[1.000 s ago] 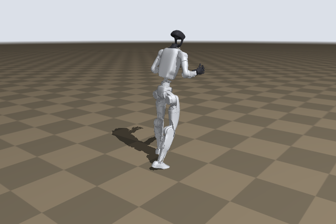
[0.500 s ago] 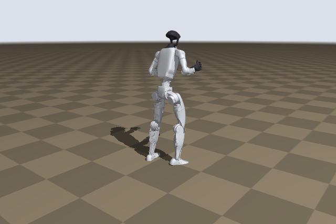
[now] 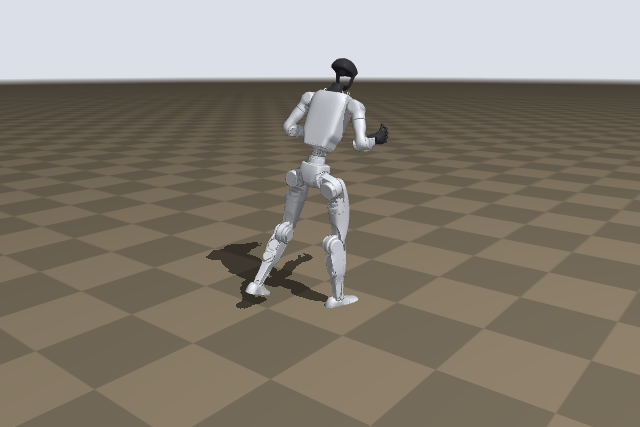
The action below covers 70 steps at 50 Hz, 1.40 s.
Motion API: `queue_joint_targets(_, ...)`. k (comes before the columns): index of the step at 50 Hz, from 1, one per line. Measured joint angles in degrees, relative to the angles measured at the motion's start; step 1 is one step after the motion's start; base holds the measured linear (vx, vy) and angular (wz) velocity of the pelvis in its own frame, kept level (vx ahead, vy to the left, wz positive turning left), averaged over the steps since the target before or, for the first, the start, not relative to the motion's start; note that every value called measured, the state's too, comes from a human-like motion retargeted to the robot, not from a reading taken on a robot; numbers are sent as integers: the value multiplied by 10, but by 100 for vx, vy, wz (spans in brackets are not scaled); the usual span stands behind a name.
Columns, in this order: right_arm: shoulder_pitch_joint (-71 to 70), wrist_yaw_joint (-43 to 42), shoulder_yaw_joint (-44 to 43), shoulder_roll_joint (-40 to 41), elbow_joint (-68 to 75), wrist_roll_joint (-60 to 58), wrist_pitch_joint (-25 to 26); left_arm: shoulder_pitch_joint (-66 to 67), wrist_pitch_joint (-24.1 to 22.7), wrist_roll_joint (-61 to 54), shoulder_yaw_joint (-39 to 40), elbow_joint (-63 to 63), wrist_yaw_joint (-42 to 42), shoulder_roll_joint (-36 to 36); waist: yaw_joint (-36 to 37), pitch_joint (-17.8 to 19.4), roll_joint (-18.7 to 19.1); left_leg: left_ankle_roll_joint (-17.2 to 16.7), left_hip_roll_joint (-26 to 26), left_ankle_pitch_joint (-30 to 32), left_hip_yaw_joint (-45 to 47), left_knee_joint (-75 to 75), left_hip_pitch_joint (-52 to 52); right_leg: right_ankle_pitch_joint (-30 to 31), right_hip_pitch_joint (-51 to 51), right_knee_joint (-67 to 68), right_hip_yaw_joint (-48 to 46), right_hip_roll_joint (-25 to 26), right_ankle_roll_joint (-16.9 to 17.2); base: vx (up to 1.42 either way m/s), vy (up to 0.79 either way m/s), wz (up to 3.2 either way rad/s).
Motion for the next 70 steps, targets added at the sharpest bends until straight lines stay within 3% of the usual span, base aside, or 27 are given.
queue_joint_targets(5, 17, 1, -1, -15, -11, -8, 5, 17, 9, -10, 1, -18, 2, -15, -27, -21, -8, 44, -12, -12, 45, 56, -43, -47, 11, 48, -9, -50, 0, 42, -9, 50)
queue_joint_targets(9, 20, -2, 0, -20, -12, -13, 8, 18, 9, -18, 2, -20, 6, -18, -30, -27, -15, 50, -38, -23, 68, -5, -53, -75, 16, 77, -1, -67, 0, 36, -13, 1)
queue_joint_targets(14, 18, -7, -1, -22, -7, -11, 2, 6, 5, -25, 2, -14, 8, -20, -19, -22, -9, 32, -62, 21, 63, -149, -52, -103, 23, 106, 16, -59, -3, 32, -11, -37)
queue_joint_targets(23, 28, -4, -1, -16, -5, -6, -9, 4, -6, -19, 1, -11, 5, -26, 5, -9, 12, -15, -50, 92, 79, -310, -75, -131, 53, 133, 47, -19, -2, 29, -4, -54)
queue_joint_targets(32, 31, 3, 4, -15, -5, -18, -13, 16, -13, -18, 5, -13, -3, -36, 30, -4, 14, -37, -32, 93, 88, -315, -135, -144, 81, 155, 93, -9, -6, 31, 7, -59)
queue_joint_targets(35, 24, 34, -3, -37, 8, -114, 21, 23, -8, -7, 10, -11, -13, -37, 37, -8, 12, -42, -26, 85, 91, -315, -150, -147, 91, 160, 107, -9, -8, 34, 14, -54)
queue_joint_targets(39, 26, 1, 15, -14, -6, -4, -15, 29, -15, -19, 11, -13, -4, -46, 44, -18, 12, -56, -15, 67, 125, -315, -154, -150, 108, 167, 120, -5, -12, 38, 18, -47)
queue_joint_targets(45, 17, 10, 24, -15, 1, -18, 2, 33, -13, -20, 17, -12, -3, -47, 49, -37, 2, -52, 3, 90, 169, -315, -120, -134, 131, 197, 148, 4, -28, 44, 24, -41)
queue_joint_targets(50, 11, 20, 27, 0, 3, -20, 6, 20, -9, -17, 16, -10, 0, -26, 41, -40, -19, -25, 2, 99, 161, -315, -77, -58, 88, 339, 162, 5, -42, 44, 28, -8)
queue_joint_targets(53, 16, 20, 29, 13, 0, -16, 5, 8, -6, -12, 10, -10, 5, -1, 35, -39, -35, -11, -6, 83, 149, -315, -58, -18, 36, 454, 128, -16, -48, 41, 25, 23)
queue_joint_targets(57, 33, 16, 33, 23, -4, -14, 4, 0, -2, -3, 2, -14, 7, 30, 28, -35, -45, -10, -11, 53, 134, -298, -37, -41, -6, 534, 47, -62, -90, 39, 20, 40)
queue_joint_targets(63, 39, 17, 37, 17, -3, -6, 0, -7, -1, 9, -2, -11, 1, 42, 11, -27, -39, -23, -7, 23, 102, -267, -24, -100, -28, 431, -23, -46, -113, 34, 13, 53)
queue_joint_targets(67, 24, 15, 41, 11, 0, -5, -3, -5, -5, 6, 7, -4, 1, 34, -1, -19, -38, -17, -12, 7, 86, -252, -18, -75, -35, 267, -25, -12, -96, 32, 5, 42)
queue_joint_targets(70, 12, 12, 43, 9, 1, -9, -3, 0, -8, 6, 12, 0, 1, 27, -13, -8, -45, -12, -25, -10, 75, -236, -8, -33, -33, 137, -4, 1, -65, 34, -1, 44)
